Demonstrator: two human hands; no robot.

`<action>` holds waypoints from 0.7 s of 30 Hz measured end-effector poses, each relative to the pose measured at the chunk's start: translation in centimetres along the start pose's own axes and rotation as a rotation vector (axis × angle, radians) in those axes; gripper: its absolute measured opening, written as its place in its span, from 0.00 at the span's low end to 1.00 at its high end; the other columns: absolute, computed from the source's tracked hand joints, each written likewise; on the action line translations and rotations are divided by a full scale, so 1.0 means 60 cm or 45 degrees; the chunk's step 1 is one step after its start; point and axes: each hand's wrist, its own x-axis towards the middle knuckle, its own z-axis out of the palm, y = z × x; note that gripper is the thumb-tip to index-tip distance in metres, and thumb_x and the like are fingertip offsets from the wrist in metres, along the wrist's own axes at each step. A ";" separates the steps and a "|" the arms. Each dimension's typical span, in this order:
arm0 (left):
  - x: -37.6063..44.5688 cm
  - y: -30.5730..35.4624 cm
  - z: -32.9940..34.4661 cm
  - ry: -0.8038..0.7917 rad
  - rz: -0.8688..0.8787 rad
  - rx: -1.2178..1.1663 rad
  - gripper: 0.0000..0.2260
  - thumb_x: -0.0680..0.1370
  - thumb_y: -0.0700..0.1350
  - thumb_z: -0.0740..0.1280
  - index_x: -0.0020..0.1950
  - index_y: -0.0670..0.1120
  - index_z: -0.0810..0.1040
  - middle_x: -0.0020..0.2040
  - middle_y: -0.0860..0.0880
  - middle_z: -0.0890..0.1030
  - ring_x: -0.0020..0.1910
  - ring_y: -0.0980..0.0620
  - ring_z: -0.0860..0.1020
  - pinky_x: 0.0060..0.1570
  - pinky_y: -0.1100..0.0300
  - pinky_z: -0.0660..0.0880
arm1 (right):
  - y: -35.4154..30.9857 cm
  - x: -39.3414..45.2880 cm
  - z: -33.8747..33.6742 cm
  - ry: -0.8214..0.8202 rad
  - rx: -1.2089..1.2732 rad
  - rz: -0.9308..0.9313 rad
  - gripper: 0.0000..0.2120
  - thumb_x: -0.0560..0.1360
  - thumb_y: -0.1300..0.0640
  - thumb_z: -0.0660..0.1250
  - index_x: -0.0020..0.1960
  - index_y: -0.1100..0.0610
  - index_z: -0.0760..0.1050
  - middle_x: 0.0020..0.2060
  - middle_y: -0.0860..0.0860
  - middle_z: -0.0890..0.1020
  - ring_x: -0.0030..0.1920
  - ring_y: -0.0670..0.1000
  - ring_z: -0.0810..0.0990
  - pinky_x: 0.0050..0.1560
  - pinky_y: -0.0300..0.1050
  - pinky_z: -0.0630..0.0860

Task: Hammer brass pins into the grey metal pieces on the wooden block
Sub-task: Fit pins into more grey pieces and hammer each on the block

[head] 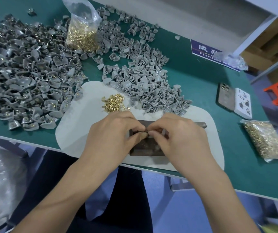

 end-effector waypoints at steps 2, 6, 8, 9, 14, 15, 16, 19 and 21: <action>-0.001 0.000 -0.001 -0.005 -0.009 -0.008 0.04 0.71 0.56 0.76 0.44 0.61 0.83 0.41 0.61 0.77 0.42 0.65 0.70 0.35 0.61 0.72 | 0.015 0.001 0.004 0.018 0.213 0.047 0.01 0.74 0.48 0.74 0.45 0.43 0.82 0.39 0.40 0.80 0.42 0.43 0.76 0.42 0.46 0.74; 0.003 0.000 -0.002 -0.028 -0.017 -0.006 0.05 0.72 0.59 0.73 0.44 0.62 0.82 0.43 0.62 0.77 0.43 0.72 0.70 0.35 0.65 0.68 | 0.023 0.003 0.012 -0.002 0.352 -0.009 0.03 0.74 0.54 0.75 0.44 0.46 0.83 0.37 0.40 0.79 0.41 0.43 0.76 0.45 0.49 0.76; 0.004 0.000 -0.002 -0.031 -0.021 0.006 0.05 0.72 0.60 0.73 0.44 0.62 0.82 0.43 0.62 0.77 0.43 0.72 0.70 0.35 0.64 0.69 | 0.022 0.001 0.013 0.022 0.297 -0.077 0.04 0.75 0.56 0.74 0.44 0.48 0.82 0.38 0.41 0.78 0.41 0.43 0.75 0.45 0.49 0.75; 0.004 0.000 -0.002 -0.030 -0.024 0.005 0.05 0.72 0.59 0.73 0.44 0.62 0.82 0.43 0.63 0.77 0.42 0.72 0.69 0.34 0.64 0.68 | 0.019 -0.001 0.013 0.043 0.260 -0.116 0.04 0.76 0.56 0.74 0.44 0.49 0.81 0.38 0.42 0.78 0.41 0.45 0.75 0.44 0.50 0.75; 0.001 0.001 -0.001 -0.023 -0.027 0.001 0.04 0.71 0.57 0.75 0.43 0.60 0.82 0.42 0.62 0.77 0.42 0.72 0.70 0.33 0.69 0.62 | 0.005 -0.002 0.013 0.079 0.099 -0.191 0.04 0.76 0.57 0.72 0.43 0.51 0.81 0.38 0.46 0.77 0.42 0.51 0.77 0.39 0.52 0.74; 0.001 0.001 -0.001 -0.020 -0.027 -0.001 0.04 0.71 0.57 0.75 0.43 0.60 0.82 0.42 0.62 0.77 0.42 0.72 0.70 0.33 0.69 0.62 | 0.007 -0.002 0.013 0.077 0.116 -0.192 0.04 0.76 0.58 0.72 0.43 0.51 0.81 0.38 0.46 0.77 0.42 0.51 0.77 0.40 0.52 0.74; 0.001 0.001 -0.001 -0.020 -0.026 -0.004 0.04 0.72 0.57 0.74 0.43 0.60 0.82 0.42 0.62 0.77 0.42 0.72 0.70 0.33 0.69 0.62 | 0.011 -0.002 0.015 0.075 0.158 -0.190 0.04 0.76 0.58 0.72 0.43 0.52 0.82 0.37 0.46 0.77 0.41 0.51 0.76 0.41 0.52 0.74; 0.000 0.000 -0.001 -0.033 -0.022 0.002 0.04 0.72 0.59 0.73 0.44 0.62 0.82 0.43 0.62 0.77 0.42 0.72 0.70 0.34 0.67 0.63 | 0.022 -0.009 0.021 0.082 0.380 -0.132 0.06 0.76 0.61 0.73 0.43 0.52 0.84 0.36 0.46 0.78 0.42 0.49 0.75 0.44 0.46 0.73; 0.000 -0.001 -0.002 -0.042 -0.020 0.004 0.05 0.73 0.61 0.72 0.45 0.63 0.82 0.43 0.62 0.77 0.42 0.71 0.70 0.34 0.67 0.64 | 0.026 -0.012 0.024 0.085 0.480 -0.083 0.07 0.76 0.61 0.74 0.43 0.51 0.85 0.35 0.44 0.79 0.42 0.48 0.75 0.44 0.42 0.72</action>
